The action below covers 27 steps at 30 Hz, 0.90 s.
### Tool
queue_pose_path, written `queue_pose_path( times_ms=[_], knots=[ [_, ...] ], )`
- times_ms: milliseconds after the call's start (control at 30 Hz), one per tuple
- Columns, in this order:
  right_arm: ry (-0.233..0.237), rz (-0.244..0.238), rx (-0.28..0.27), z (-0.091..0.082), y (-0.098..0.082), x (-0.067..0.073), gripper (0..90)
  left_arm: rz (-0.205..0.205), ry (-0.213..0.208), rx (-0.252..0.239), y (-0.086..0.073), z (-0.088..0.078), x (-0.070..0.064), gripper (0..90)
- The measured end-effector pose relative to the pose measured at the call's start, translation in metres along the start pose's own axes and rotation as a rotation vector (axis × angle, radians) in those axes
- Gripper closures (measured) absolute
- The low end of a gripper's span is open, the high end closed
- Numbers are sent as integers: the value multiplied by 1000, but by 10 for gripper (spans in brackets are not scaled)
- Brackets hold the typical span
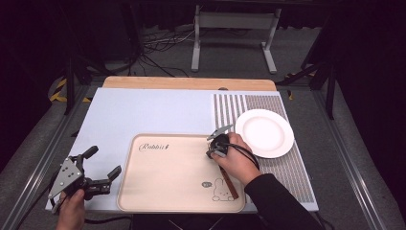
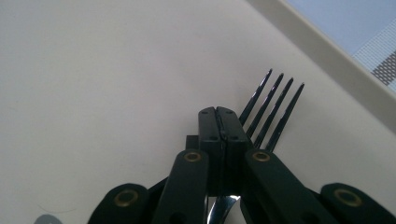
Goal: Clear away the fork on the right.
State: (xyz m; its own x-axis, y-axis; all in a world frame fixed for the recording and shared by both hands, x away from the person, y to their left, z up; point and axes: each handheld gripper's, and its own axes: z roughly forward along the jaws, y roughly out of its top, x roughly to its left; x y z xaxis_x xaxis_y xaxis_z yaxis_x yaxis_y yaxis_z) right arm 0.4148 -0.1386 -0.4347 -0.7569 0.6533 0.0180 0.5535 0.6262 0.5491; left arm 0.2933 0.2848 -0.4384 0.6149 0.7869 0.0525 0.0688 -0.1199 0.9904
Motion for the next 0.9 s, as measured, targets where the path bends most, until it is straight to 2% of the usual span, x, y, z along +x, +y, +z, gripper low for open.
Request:
queue_pose_path(
  times_ms=[900],
  knots=[
    [-77,93,27,-14,-15,-26,900,-1,-4,2,0,1,0,2]
  ],
)
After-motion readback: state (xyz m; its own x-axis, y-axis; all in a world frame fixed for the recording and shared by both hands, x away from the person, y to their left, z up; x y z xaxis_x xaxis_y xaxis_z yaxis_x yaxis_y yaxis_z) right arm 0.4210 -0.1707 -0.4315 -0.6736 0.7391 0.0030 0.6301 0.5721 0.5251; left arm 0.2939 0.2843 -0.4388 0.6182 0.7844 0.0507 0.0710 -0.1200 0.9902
